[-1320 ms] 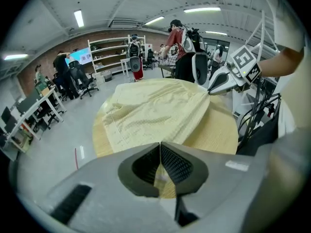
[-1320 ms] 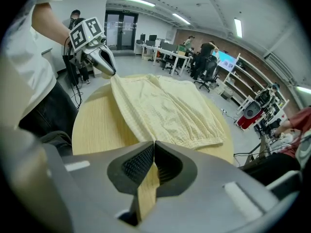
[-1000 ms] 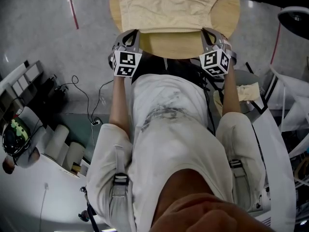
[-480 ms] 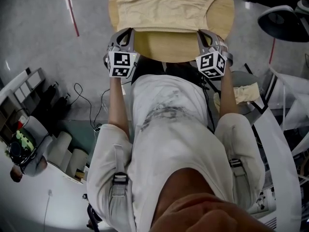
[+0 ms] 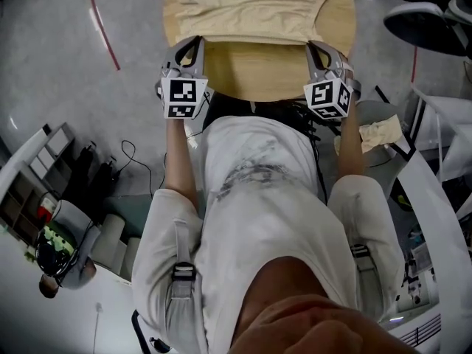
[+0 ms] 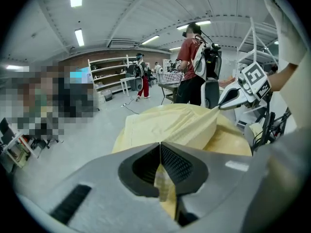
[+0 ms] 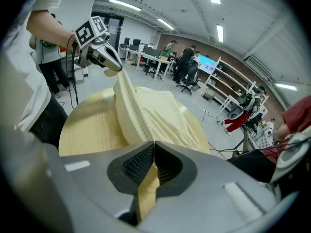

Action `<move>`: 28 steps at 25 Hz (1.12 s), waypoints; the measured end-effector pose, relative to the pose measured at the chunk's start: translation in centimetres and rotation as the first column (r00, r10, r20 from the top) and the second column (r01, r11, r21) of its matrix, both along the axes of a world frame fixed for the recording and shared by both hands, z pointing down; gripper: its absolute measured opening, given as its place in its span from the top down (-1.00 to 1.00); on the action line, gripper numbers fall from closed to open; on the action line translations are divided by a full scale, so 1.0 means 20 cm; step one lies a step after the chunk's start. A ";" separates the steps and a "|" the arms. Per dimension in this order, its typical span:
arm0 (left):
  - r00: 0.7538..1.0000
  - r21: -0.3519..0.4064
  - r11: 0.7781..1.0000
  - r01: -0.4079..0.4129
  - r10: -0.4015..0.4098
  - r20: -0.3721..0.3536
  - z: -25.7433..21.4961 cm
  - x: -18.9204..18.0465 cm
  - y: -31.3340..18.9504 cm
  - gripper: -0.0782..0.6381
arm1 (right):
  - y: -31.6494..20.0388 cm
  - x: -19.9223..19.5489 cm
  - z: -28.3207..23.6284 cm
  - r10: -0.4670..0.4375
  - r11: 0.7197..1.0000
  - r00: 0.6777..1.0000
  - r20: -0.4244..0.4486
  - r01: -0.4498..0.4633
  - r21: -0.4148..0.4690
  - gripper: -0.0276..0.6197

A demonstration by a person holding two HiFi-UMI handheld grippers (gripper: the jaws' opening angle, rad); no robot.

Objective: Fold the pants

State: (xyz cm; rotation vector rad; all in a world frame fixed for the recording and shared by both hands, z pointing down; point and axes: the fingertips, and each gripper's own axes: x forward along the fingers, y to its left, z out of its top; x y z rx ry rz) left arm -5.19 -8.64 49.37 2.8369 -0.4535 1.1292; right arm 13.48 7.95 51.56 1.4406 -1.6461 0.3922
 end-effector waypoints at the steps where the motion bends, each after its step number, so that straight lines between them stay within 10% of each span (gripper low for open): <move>1: 1.000 0.000 1.000 -0.008 0.008 -0.007 -0.01 0.02 -0.02 0.73 | -0.02 0.01 -0.02 0.013 1.000 1.000 0.000 -0.013 0.005 0.86; 28: 0.989 0.021 0.995 -0.093 0.095 -0.112 -0.09 0.46 -0.52 0.73 | -0.34 0.29 -0.10 0.153 0.988 0.987 -0.038 -0.151 0.044 0.86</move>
